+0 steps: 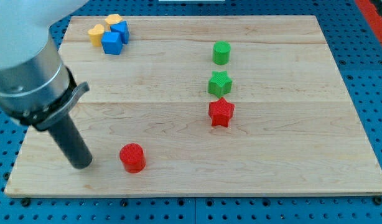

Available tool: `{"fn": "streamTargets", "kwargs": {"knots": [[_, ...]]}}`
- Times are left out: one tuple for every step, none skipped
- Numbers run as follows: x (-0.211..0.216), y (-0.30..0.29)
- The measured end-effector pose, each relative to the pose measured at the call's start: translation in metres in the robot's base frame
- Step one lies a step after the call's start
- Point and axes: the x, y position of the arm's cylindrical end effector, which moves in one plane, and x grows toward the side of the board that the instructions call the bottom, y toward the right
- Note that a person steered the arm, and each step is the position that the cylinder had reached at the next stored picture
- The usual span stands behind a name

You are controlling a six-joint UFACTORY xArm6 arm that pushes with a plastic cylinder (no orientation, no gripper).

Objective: Push red circle up and right

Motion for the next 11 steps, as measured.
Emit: {"fn": "streamTargets", "kwargs": {"knots": [[0.0, 0.076], [-0.002, 0.145], [-0.01, 0.165], [-0.02, 0.172], [-0.019, 0.129], [-0.034, 0.123], [-0.041, 0.13], [-0.041, 0.136], [-0.055, 0.141], [-0.057, 0.151], [-0.057, 0.161]]}}
